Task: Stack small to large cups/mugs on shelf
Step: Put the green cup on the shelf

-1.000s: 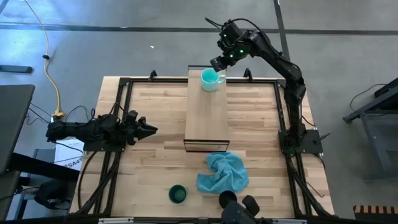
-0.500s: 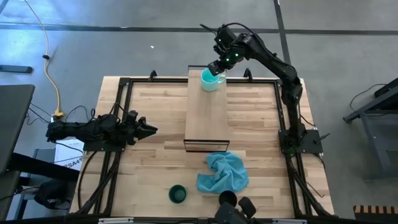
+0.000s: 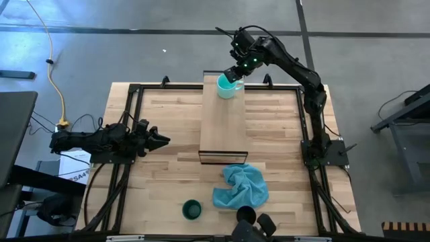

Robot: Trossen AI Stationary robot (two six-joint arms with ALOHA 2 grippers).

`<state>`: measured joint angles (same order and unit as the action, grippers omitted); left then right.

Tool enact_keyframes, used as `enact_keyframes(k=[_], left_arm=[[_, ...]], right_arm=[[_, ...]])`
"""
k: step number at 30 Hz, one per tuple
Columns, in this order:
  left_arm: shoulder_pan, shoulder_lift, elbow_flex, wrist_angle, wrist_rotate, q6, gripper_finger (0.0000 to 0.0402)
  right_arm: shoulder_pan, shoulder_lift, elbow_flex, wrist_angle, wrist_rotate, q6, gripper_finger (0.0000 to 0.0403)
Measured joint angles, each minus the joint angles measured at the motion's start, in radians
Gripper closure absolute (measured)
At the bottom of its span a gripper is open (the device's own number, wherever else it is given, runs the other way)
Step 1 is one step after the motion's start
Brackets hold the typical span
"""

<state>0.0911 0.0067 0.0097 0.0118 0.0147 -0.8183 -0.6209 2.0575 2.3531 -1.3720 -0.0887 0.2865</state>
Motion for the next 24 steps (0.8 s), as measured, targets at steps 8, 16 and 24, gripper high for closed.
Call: enact_keyframes(k=[8,16,24], left_arm=[[0.000,0.000,0.000,0.000,0.000,-0.002,0.0266],[0.000,0.000,0.000,0.000,0.000,-0.008,0.0266],[0.000,0.000,0.000,0.000,0.000,-0.028,0.0266]], right_arm=[[0.010,0.000,0.000,-0.005,-0.019,-0.036,0.0283],[0.064,-0.034,0.002,-0.113,-0.009,-0.112,0.0283],[0.093,-0.131,0.002,-0.129,0.014,-0.120,0.0283]])
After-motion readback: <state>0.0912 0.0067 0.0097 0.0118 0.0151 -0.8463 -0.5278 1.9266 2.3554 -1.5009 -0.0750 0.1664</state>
